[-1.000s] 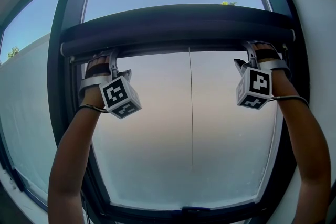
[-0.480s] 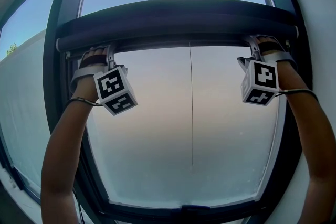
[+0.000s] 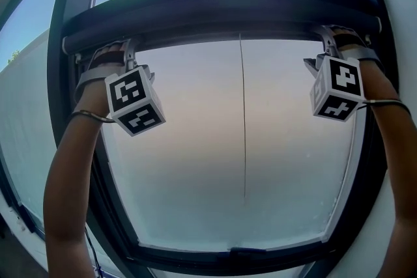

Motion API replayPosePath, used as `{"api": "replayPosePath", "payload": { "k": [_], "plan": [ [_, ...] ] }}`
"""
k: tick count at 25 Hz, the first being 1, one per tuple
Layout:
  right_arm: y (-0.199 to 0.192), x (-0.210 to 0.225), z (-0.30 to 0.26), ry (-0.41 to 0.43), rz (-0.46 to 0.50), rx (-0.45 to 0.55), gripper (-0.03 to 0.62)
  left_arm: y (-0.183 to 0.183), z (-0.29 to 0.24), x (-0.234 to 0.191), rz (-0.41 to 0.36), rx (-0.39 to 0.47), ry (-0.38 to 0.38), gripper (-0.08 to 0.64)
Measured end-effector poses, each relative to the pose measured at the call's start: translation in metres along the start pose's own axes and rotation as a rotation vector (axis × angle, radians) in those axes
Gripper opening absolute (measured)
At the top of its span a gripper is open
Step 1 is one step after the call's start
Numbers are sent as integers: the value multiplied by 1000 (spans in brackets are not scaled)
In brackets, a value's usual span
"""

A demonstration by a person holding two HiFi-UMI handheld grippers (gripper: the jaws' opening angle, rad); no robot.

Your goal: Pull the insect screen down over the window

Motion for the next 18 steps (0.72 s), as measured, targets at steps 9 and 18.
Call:
{"api": "replayPosePath", "payload": {
  "k": [9,18],
  "plan": [
    [2,-9,6,42,2,1,275,0,8,5,10,-1,-59,341],
    [2,-20,12,77,-6,-13,273,-1,17,16,3,3,-87,341]
  ]
}}
Point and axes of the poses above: the fingertips, and each gripper's own axes: z backward along the fingers, x to its right, y out of its top, the point moved 10 cm from there along z, backward along the fingers, and after that the axes turned 6 degrees about y, right-handed, at the moved point
